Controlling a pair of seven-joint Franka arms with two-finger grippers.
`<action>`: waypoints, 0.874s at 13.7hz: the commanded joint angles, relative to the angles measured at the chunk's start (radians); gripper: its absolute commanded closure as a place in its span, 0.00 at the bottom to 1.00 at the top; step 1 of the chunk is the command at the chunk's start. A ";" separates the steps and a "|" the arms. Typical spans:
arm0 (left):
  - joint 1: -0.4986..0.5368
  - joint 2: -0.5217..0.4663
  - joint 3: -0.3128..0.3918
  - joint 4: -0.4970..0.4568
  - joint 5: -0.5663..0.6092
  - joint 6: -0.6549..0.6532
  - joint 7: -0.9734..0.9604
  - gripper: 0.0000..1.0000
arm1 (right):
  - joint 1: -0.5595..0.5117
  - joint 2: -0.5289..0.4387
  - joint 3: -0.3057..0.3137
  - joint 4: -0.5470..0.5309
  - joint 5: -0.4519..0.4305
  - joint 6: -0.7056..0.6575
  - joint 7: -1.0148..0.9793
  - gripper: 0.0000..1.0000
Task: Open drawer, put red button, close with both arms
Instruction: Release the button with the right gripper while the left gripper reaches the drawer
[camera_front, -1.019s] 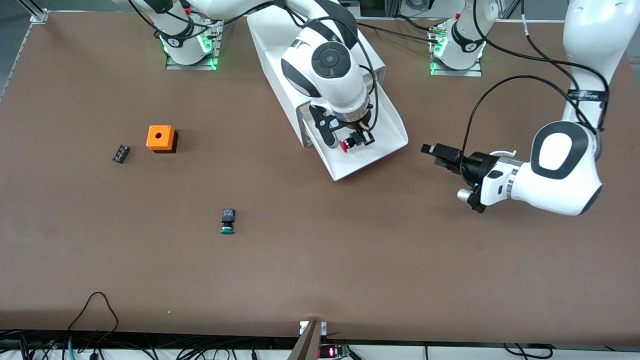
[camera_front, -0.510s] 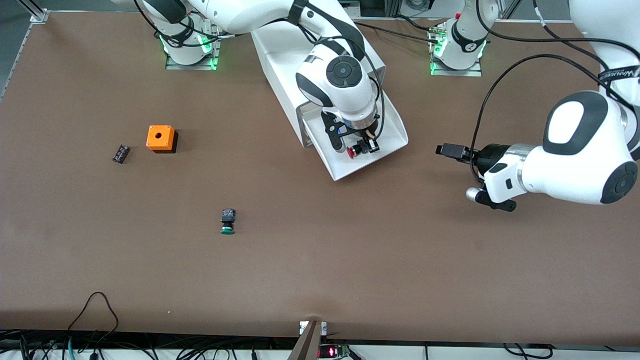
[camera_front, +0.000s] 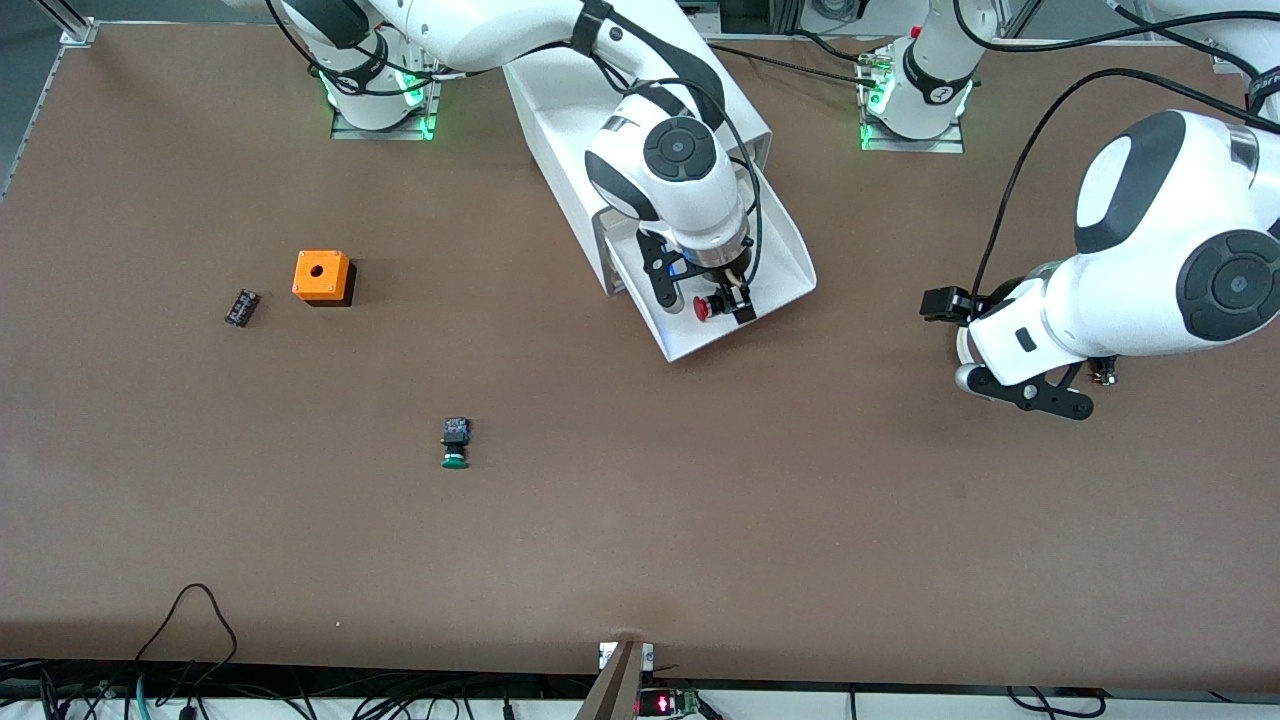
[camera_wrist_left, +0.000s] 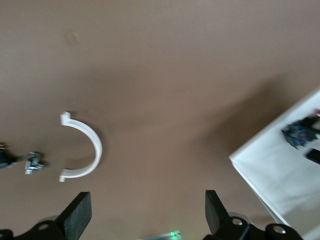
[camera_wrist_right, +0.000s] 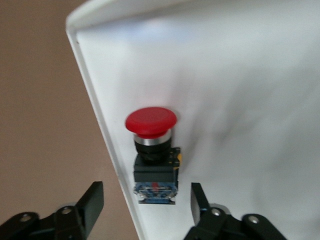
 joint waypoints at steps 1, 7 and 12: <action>-0.015 0.002 0.012 0.034 0.040 0.035 -0.001 0.00 | -0.055 -0.055 0.009 0.019 -0.011 -0.079 -0.025 0.00; -0.021 0.005 0.012 -0.033 -0.001 0.146 -0.320 0.00 | -0.202 -0.175 0.015 0.053 -0.002 -0.286 -0.574 0.00; -0.091 0.005 0.005 -0.210 -0.005 0.402 -0.581 0.00 | -0.342 -0.245 0.009 0.048 0.003 -0.398 -1.043 0.00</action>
